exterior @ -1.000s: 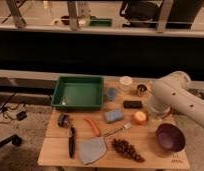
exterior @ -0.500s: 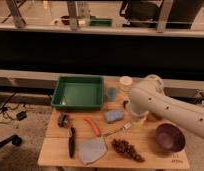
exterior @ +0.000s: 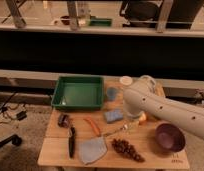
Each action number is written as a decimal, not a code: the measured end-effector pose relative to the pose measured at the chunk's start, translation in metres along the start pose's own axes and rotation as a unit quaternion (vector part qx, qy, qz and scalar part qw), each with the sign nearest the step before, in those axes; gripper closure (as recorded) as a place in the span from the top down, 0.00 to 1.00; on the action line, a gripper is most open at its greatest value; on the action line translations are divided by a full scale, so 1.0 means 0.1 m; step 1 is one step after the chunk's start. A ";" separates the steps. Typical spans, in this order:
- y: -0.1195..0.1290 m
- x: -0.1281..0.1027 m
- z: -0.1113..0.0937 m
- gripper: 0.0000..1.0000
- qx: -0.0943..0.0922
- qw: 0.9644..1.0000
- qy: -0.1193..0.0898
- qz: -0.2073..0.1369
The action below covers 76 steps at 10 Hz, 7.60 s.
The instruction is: Place pepper in red bowl
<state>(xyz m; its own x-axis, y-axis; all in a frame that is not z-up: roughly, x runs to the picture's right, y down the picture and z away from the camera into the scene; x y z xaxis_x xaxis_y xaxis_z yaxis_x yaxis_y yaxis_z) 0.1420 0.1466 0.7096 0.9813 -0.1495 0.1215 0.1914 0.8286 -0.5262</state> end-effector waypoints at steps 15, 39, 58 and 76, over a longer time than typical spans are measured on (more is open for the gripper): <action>0.01 -1.16 0.55 0.80 -0.039 0.996 -0.002 -0.081; -0.27 -1.77 0.89 0.80 -0.078 0.895 -0.276 -0.341; -0.19 -1.71 1.06 0.80 0.006 0.883 -0.193 -0.427; -0.37 -1.63 1.24 0.80 -0.005 0.875 -0.175 -0.452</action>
<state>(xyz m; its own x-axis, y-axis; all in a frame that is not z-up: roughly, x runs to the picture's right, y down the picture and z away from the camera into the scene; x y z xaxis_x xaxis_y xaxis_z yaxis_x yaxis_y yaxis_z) -0.0279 0.2073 0.8135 0.3623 -0.5654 0.7410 0.8878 0.4514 -0.0897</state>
